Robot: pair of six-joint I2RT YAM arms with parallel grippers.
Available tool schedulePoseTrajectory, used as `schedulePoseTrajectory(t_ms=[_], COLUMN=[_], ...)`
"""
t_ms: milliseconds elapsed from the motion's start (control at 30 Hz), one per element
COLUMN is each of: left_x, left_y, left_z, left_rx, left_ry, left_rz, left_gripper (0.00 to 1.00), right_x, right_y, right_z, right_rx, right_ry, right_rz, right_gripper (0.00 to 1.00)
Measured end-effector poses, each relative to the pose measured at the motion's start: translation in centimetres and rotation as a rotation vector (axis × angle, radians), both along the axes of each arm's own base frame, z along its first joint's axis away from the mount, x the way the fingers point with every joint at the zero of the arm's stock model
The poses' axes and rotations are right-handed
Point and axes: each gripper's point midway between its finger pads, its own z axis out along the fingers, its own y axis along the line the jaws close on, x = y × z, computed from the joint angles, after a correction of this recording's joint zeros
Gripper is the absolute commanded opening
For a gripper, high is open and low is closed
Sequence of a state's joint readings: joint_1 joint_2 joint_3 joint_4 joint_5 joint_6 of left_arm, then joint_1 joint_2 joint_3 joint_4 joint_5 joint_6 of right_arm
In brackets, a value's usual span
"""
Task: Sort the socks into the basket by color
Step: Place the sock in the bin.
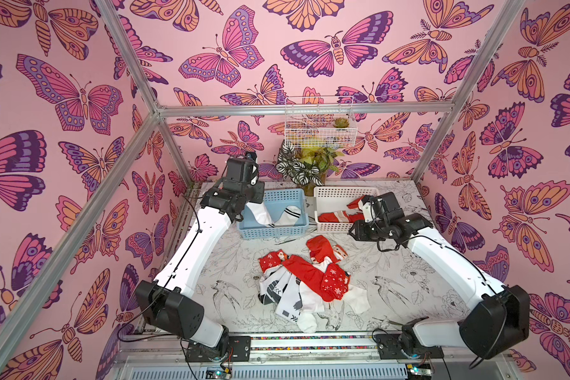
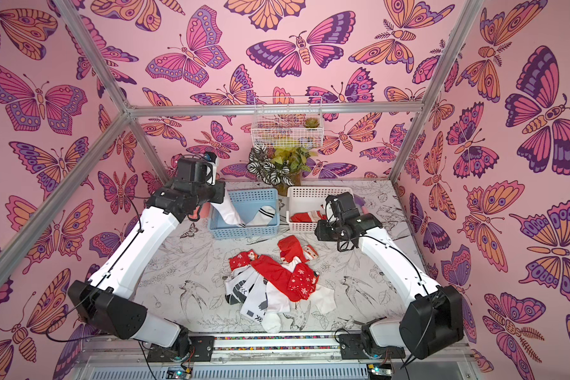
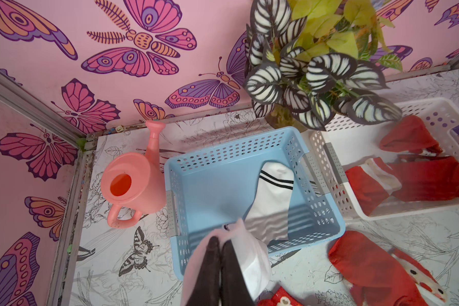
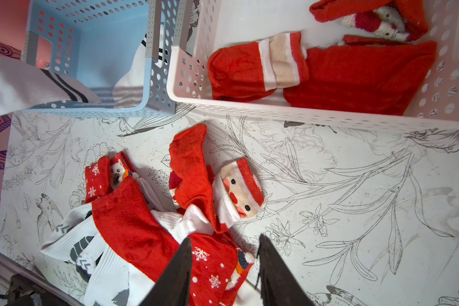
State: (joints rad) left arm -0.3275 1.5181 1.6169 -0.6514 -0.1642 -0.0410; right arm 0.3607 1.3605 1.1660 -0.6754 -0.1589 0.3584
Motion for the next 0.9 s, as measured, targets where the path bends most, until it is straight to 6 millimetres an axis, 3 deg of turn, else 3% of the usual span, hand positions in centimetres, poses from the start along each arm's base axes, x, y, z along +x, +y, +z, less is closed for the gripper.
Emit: schedulePoseTrajectory(t_ms=[167,400,600,900], left_x=[-0.1,-0.2,0.4,3.6], left_y=[1.1,2.7,2.5,0.3], left_z=[-1.5,-1.8,-2.1,-7.5], left_rx=[0.003,0.000,-0.021,-0.064], left_ry=[0.034,0.042,0.037,0.142], left_rz=[0.020,0.051,0.041,0.006], left_gripper=[0.05,0.05,0.05,0.04], right_x=[0.0,0.1,0.2,0.3], right_y=[0.1,0.3,0.4,0.4], right_z=[0.0,-0.4,-1.0,-1.5], right_rx=[0.003,0.009,0.005,0.000], right_ry=[0.000,0.014,0.029,0.042], right_rz=[0.002,0.009,0.010,0.008], right_gripper=[0.43,0.43,0.43,0.43])
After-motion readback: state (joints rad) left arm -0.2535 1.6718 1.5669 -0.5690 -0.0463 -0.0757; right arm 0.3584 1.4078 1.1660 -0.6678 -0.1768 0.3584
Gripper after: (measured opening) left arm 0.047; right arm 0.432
